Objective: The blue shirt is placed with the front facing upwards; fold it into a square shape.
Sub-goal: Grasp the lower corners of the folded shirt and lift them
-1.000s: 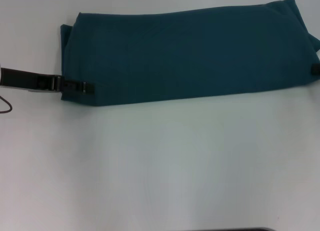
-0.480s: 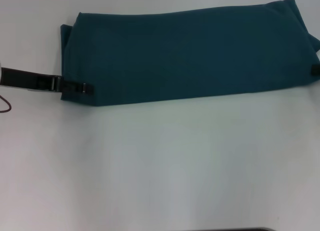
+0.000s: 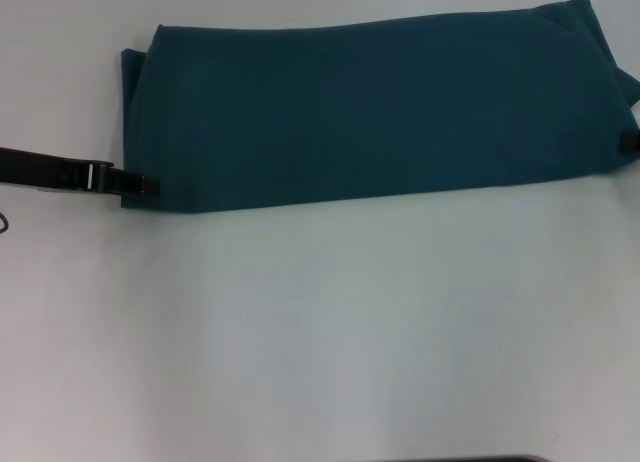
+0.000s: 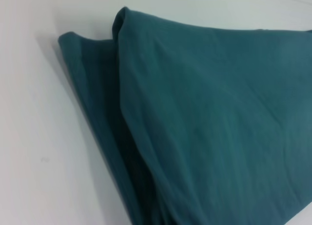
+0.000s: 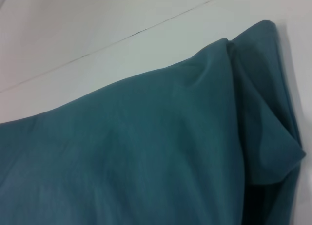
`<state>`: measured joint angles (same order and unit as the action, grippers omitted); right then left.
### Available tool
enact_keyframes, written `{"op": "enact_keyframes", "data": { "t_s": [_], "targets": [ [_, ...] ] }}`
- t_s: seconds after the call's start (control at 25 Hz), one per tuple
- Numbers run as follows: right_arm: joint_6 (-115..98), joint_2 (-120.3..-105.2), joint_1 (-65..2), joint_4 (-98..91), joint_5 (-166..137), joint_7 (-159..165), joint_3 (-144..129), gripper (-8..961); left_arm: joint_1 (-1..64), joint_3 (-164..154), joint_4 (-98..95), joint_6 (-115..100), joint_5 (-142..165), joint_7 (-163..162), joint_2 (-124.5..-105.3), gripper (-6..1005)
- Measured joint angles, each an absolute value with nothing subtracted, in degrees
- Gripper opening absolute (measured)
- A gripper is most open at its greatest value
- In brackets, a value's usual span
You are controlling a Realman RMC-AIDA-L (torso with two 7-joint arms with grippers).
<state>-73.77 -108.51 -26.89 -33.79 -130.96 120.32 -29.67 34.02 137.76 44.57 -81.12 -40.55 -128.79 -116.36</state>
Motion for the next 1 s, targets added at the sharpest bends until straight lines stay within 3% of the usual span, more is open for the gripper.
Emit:
{"op": "enact_keyframes", "data": {
  "t_s": [0.04,0.16,0.36,0.6,0.8,1.0],
  "targets": [
    [-73.84,-108.53,-26.89,-33.82,-130.96,120.32,-29.63,30,34.01,137.75,44.57,-81.09,-40.3,-128.79,-116.39,742],
    [-73.91,-108.54,-26.89,-33.85,-130.96,120.32,-29.56,30,34.01,137.74,44.43,-80.97,-39.99,-128.75,-116.43,506],
    [-73.92,-108.62,-26.84,-33.92,-130.96,120.32,-29.62,31,34.01,137.63,44.21,-80.63,-39.82,-128.49,-116.56,262],
    [-73.98,-108.65,-26.68,-33.93,-130.95,120.32,-29.37,31,34.01,137.63,44.2,-80.28,-39.76,-128.36,-116.62,63],
    [-74.3,-108.46,-26.03,-33.93,-130.9,120.14,-29.26,32,33.69,137.63,44.34,-80.07,-39.58,-128.3,-116.42,0],
    [-75.56,-108.3,-24.56,-34.17,-130.62,119.77,-28.99,32,33.09,137.63,44.63,-80.78,-39.55,-128.19,-116.18,0]
  ]
}}
